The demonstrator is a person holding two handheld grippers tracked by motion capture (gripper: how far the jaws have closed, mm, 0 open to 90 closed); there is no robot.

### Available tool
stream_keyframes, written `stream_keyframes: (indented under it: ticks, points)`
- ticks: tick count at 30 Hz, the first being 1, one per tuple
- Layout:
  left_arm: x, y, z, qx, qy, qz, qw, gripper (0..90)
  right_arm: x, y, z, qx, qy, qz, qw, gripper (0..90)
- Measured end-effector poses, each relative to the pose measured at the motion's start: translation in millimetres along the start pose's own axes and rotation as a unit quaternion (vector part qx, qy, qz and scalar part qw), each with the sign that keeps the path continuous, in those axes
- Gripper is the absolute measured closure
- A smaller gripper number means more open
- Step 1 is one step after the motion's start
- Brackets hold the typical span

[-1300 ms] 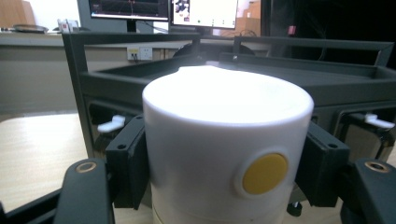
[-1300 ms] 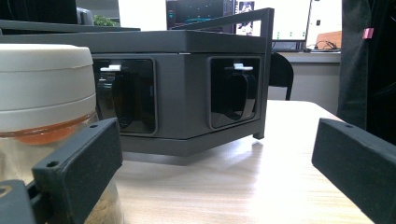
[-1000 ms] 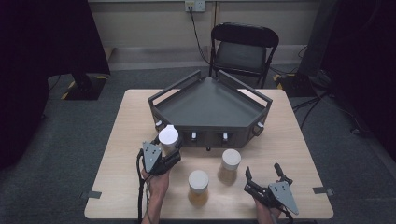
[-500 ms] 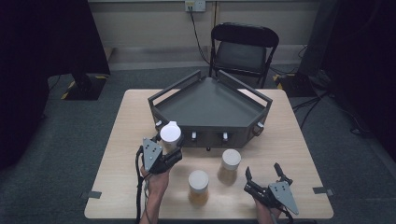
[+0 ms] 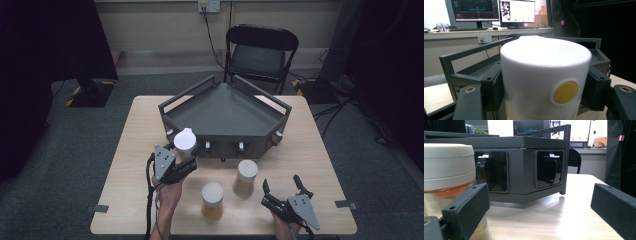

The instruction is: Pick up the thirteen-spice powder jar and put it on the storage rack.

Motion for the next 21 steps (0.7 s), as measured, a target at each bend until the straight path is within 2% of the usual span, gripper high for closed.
stream_keyframes:
  ticks: [3, 8, 9, 14, 17, 21]
  points:
    - [5.1, 0.6, 1.4, -0.003, -0.002, 0.007, 1.0000, 31.0, 0.0, 0.0, 0.0, 0.000, 0.000, 0.000, 1.0000, 0.6]
    - [8.2, -1.2, 3.0, -0.010, 0.004, 0.005, 0.9999, 31.0, 0.0, 0.1, 0.0, 0.000, 0.000, 0.000, 1.0000, 0.6]
    - [11.8, -0.8, 3.6, -0.008, 0.003, 0.011, 0.9999, 31.0, 0.1, 0.1, 0.0, 0.000, 0.000, 0.000, 1.0000, 0.7]
    - [17.2, -2.4, 4.2, -0.010, 0.007, 0.010, 0.9999, 31.0, 0.1, 0.1, 0.0, 0.000, 0.000, 0.000, 1.0000, 0.8]
    - [23.2, -6.4, 5.7, -0.013, 0.009, 0.002, 0.9999, 31.0, 0.0, 0.1, 0.0, 0.000, 0.000, 0.000, 1.0000, 0.8]
    - [30.8, -9.4, 7.1, -0.015, 0.007, 0.007, 0.9998, 31.0, 0.0, 0.1, 0.0, 0.000, 0.000, 0.000, 1.0000, 0.8]
Point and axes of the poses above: each handheld gripper's, and its own axes: z roughly forward along the jaws, x roughly out of its top, y roughly to its right, the point moved 2 cm from there along z, roughly forward along the jaws, and after that the axes turned 8 degrees about -y, right-handed, at the moved point
